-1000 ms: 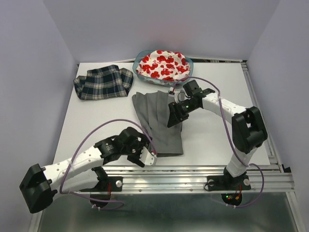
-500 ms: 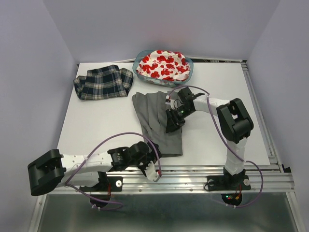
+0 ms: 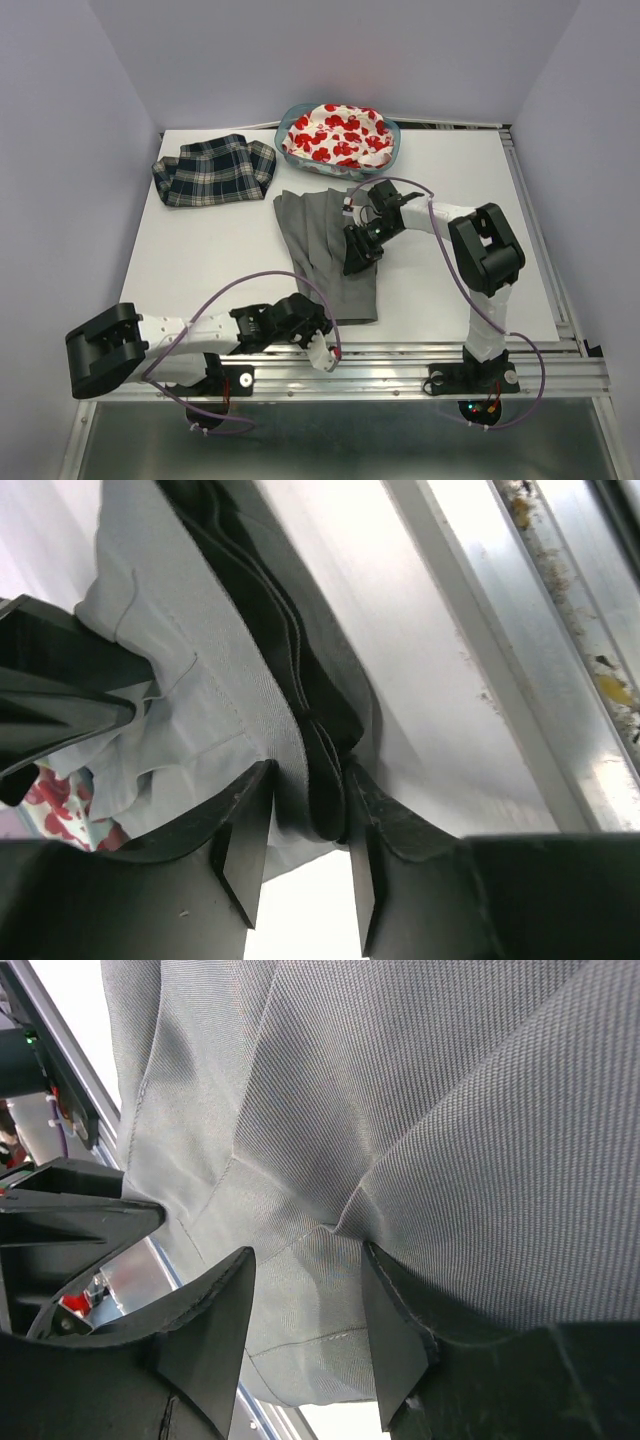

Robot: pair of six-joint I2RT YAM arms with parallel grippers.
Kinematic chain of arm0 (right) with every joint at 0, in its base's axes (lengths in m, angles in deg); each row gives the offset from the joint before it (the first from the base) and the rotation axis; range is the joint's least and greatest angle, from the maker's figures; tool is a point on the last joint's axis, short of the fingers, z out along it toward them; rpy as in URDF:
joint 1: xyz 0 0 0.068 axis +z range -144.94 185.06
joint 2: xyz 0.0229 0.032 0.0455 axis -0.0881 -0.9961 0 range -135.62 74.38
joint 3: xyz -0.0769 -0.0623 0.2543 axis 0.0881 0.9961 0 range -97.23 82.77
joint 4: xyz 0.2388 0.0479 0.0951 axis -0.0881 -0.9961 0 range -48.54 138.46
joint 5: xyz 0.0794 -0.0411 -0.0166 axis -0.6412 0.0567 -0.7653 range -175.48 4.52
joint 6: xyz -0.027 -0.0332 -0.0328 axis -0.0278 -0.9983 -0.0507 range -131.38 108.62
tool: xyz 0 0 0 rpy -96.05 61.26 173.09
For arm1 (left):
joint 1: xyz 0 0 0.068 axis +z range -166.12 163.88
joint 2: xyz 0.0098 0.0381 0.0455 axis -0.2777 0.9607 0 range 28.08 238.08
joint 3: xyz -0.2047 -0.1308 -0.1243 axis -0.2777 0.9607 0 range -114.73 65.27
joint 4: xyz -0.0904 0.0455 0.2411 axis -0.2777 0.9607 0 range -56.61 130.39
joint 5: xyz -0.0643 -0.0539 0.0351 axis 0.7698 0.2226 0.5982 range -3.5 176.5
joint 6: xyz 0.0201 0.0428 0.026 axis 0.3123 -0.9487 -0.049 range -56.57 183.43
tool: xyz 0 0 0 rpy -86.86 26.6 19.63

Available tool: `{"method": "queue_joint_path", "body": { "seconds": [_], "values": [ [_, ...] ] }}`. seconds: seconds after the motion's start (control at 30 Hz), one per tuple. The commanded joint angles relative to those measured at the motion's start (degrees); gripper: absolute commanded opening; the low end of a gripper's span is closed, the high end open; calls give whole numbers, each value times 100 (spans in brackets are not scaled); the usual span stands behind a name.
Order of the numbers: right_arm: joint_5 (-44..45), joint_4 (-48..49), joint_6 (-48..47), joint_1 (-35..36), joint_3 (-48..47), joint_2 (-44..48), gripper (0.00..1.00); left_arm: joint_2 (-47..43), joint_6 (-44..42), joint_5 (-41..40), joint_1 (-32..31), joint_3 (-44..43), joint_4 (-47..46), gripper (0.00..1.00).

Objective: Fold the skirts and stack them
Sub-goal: Fold the skirt

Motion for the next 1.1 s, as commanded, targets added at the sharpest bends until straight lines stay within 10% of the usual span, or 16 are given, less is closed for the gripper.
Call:
{"method": "queue_joint_path", "body": {
  "seconds": [0.0, 0.27, 0.8, 1.07],
  "values": [
    [323, 163, -125, 53, 173, -97, 53, -142, 329, -165, -24, -209, -377, 42],
    [270, 137, -98, 53, 147, 43, 52, -450, 926, -112, -15, -464, -88, 0],
    [-924, 522, 1008, -466, -2481, -202, 63, -2093, 1524, 1497, -15, -605, 1407, 0],
    [-1058, 1858, 1554, 114, -1526, -721, 58, -2181, 2621, 1611, 3, -1158, 1636, 0]
  ]
}}
